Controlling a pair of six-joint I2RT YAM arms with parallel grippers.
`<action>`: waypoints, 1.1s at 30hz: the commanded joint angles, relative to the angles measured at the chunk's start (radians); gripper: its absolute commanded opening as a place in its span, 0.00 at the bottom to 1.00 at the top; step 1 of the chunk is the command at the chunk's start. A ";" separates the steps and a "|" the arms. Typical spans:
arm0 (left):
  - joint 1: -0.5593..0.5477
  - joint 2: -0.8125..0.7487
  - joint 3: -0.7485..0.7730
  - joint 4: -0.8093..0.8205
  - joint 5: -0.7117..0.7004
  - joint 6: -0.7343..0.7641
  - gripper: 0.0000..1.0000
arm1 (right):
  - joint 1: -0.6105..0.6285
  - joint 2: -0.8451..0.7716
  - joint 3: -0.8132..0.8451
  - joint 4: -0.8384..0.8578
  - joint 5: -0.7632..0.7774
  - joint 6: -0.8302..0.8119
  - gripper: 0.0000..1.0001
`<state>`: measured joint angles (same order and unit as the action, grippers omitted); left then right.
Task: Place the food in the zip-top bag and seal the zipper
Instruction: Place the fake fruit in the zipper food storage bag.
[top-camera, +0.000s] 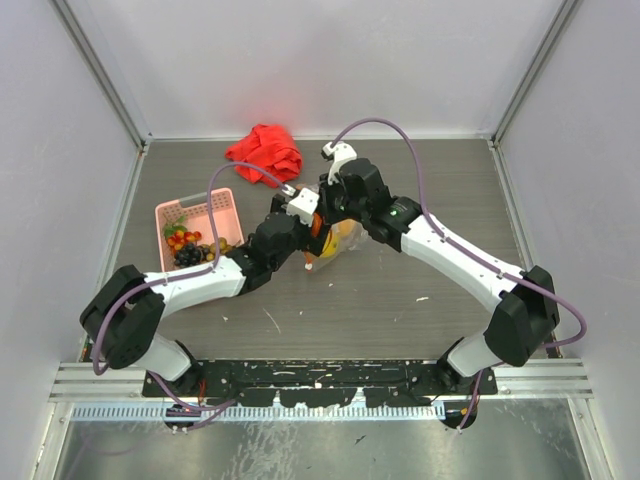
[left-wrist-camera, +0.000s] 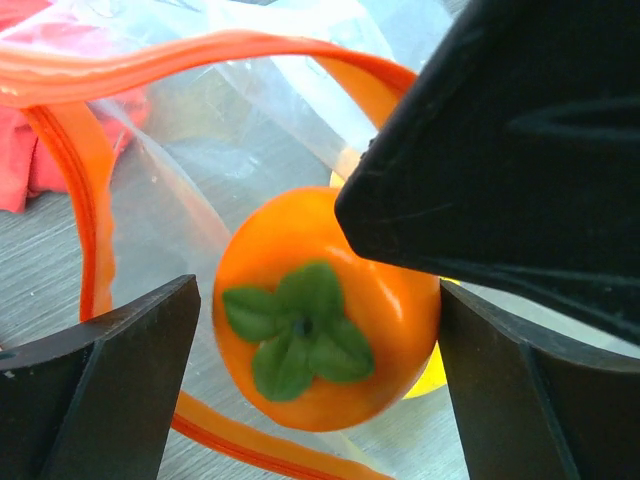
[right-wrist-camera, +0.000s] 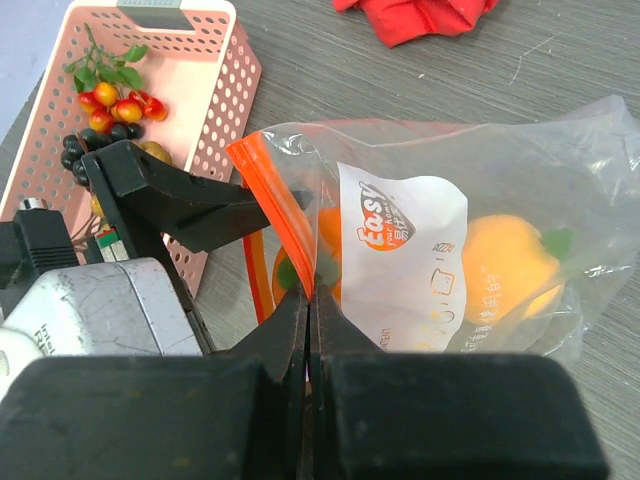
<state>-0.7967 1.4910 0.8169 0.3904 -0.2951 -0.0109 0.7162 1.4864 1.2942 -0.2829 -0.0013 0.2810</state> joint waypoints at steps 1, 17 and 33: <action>0.001 -0.022 0.030 0.083 -0.024 -0.038 0.99 | 0.008 -0.020 0.025 0.058 -0.014 0.013 0.00; 0.002 -0.240 0.067 -0.236 0.030 -0.237 0.98 | 0.008 -0.023 0.012 0.071 0.049 0.023 0.01; 0.001 -0.454 0.035 -0.681 0.038 -0.710 0.91 | 0.008 -0.013 0.010 0.083 0.061 0.029 0.01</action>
<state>-0.7975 1.0676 0.8490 -0.1642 -0.2260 -0.5140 0.7189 1.4864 1.2919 -0.2481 0.0513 0.2958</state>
